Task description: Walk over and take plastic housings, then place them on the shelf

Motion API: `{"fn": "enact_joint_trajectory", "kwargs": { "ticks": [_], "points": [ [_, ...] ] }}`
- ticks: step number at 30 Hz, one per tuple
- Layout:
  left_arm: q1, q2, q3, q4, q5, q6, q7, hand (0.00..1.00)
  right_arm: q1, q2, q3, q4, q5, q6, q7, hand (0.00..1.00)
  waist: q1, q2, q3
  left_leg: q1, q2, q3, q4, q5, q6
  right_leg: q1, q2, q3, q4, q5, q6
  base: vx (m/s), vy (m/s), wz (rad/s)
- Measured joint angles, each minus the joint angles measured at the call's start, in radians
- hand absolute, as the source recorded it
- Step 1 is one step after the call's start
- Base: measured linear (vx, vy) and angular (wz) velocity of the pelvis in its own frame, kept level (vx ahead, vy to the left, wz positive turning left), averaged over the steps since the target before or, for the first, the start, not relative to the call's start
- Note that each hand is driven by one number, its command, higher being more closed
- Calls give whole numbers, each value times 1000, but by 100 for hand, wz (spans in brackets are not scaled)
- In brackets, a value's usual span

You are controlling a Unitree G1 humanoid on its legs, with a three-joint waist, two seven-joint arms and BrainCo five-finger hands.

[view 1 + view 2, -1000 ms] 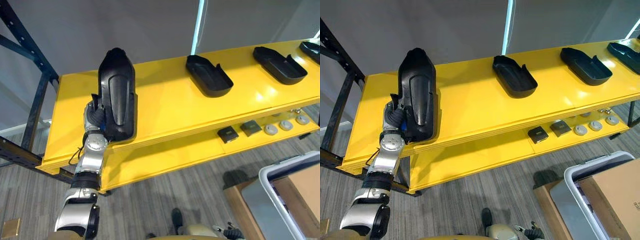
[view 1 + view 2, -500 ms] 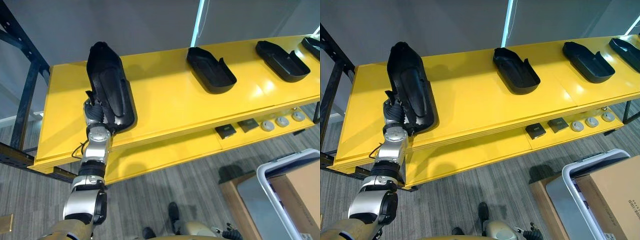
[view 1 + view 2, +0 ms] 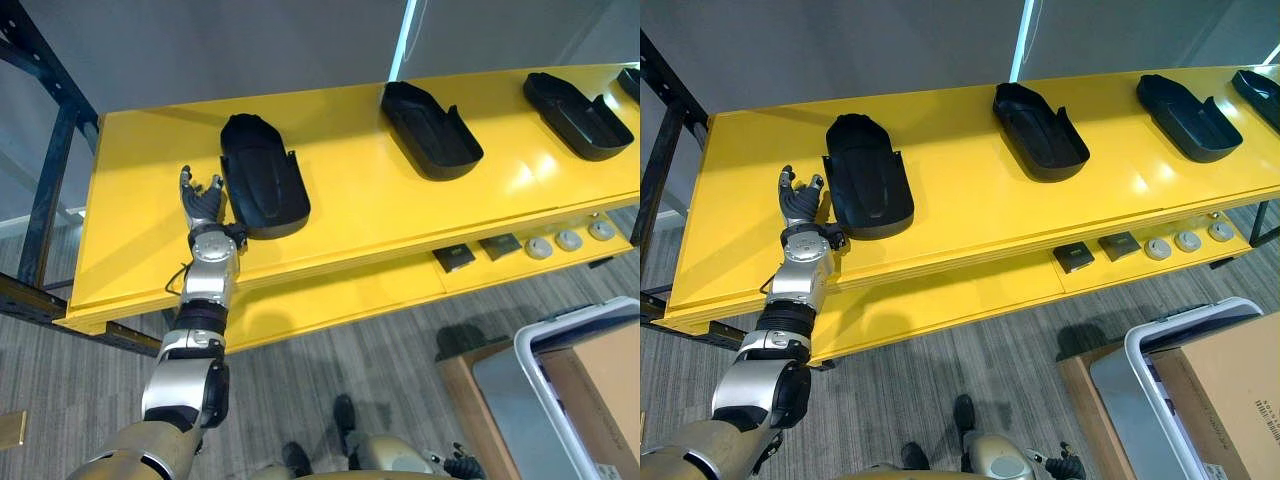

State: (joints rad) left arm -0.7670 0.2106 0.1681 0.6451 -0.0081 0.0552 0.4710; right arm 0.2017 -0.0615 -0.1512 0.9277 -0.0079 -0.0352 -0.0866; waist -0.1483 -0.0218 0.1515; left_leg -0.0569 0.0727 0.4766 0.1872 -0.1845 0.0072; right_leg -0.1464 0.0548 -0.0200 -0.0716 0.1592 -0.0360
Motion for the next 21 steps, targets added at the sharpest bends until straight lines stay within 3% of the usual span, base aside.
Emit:
{"fn": "enact_joint_trajectory", "kwargs": {
  "ticks": [7,14,15,21],
  "points": [
    [2,-1,0,-125,13,1,19,0,1,-1,0,1,0,1,2,0,1,2,2,-1,0,-9,8,0,1,4,-1,-5,0,4,-4,-27,21,1],
    [183,-82,-42,-584,152,-33,76,0,6,-8,-1,9,0,-5,2,0,27,10,21,21,0,-11,4,0,1,27,-2,-8,-1,3,-4,-27,36,1],
    [247,-103,-56,-639,183,-44,80,100,6,-8,-1,10,0,-7,2,0,28,10,22,23,0,-11,3,-1,1,30,-2,-8,-2,3,-4,-29,37,1],
    [527,-179,-199,-763,303,-92,55,100,22,-7,-10,11,0,-24,0,0,55,15,24,30,-2,-10,2,-11,-1,37,-4,-8,-2,4,-4,-38,40,0]
  ]
}}
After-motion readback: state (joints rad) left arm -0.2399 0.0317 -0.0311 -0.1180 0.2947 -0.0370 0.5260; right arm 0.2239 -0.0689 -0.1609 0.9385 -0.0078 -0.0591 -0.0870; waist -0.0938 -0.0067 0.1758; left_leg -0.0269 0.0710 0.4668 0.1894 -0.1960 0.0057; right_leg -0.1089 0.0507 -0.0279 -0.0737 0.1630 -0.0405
